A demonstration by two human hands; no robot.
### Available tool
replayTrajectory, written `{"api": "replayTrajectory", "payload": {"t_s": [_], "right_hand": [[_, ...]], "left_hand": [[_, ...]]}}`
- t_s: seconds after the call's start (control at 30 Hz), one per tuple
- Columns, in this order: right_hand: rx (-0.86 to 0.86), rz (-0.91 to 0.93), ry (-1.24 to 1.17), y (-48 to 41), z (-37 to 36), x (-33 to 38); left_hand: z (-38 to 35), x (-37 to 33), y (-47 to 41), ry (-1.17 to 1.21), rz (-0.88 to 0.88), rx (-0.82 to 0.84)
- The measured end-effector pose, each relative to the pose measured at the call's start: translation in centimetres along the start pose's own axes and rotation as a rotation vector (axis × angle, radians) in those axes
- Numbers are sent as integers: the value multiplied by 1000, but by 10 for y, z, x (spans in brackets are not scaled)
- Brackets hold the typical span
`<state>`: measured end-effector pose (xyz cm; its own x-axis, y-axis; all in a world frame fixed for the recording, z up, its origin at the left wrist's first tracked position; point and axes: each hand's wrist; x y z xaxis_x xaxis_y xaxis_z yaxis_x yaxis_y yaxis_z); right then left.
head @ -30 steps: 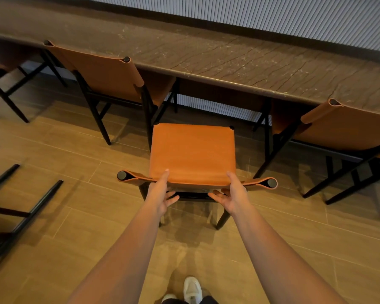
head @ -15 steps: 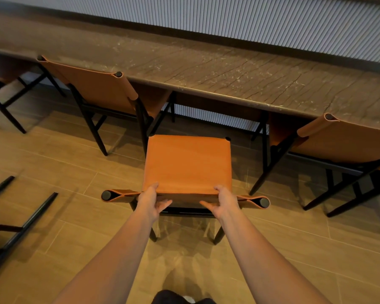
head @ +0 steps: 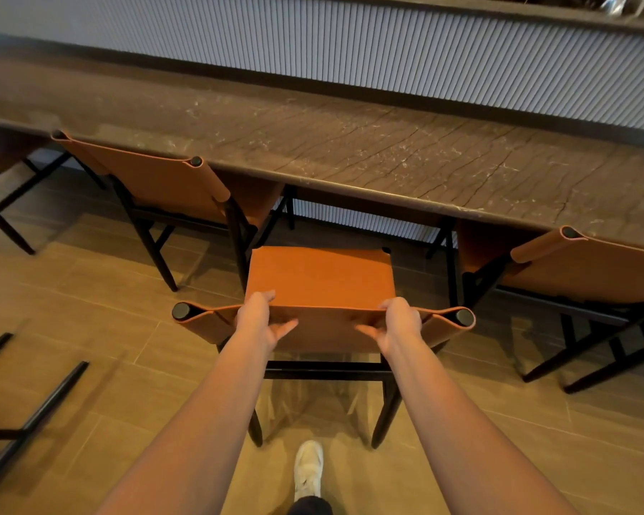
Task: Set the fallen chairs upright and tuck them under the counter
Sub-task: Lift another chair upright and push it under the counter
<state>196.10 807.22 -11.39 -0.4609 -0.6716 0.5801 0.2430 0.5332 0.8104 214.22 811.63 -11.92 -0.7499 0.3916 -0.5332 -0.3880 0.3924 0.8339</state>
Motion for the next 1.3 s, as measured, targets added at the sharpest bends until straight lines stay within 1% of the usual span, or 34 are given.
{"api": "replayTrajectory", "payload": {"t_s": [0.1,0.2,0.33,0.57,0.8,0.93,1.03,1.1,1.23,1.3], "right_hand": [[-16,55,-32,-7,-18,14],[7,100,16,-13,-32,30],[12,115,19,-18,-49,47],[20,127,50,-30,-81,81],[96,125,91,-56,-134,147],[166,145,19,-74,-160,197],[156,118,-37,-90,-169,226],[144,107,-77,-99,-171,240],[112,145,-149,-110,-169,262],[108,162,-175,-115,-166,269]], "left_hand": [[-19,-19,-2,17,-1,-36],[-35,-36,-6,10,-5,-61],[-52,-49,-9,10,-53,-83],[-85,-77,-15,6,-141,-72],[-146,-130,-35,-17,-188,-89],[-195,-161,-45,24,-187,-61],[-231,-173,-53,21,-199,-34],[-253,-177,-58,15,-209,20],[-292,-181,-65,-21,-232,62],[-305,-181,-67,-26,-226,114]]}}
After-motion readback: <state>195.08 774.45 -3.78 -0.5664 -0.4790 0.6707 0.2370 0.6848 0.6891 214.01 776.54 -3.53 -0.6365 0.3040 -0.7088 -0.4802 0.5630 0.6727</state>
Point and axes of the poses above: each hand's wrist, its own y-axis away from the middle knuckle, its own z-axis out of the back of the hand, x = y × z, and after that the axes turned 4 degrees about -x, right-handed
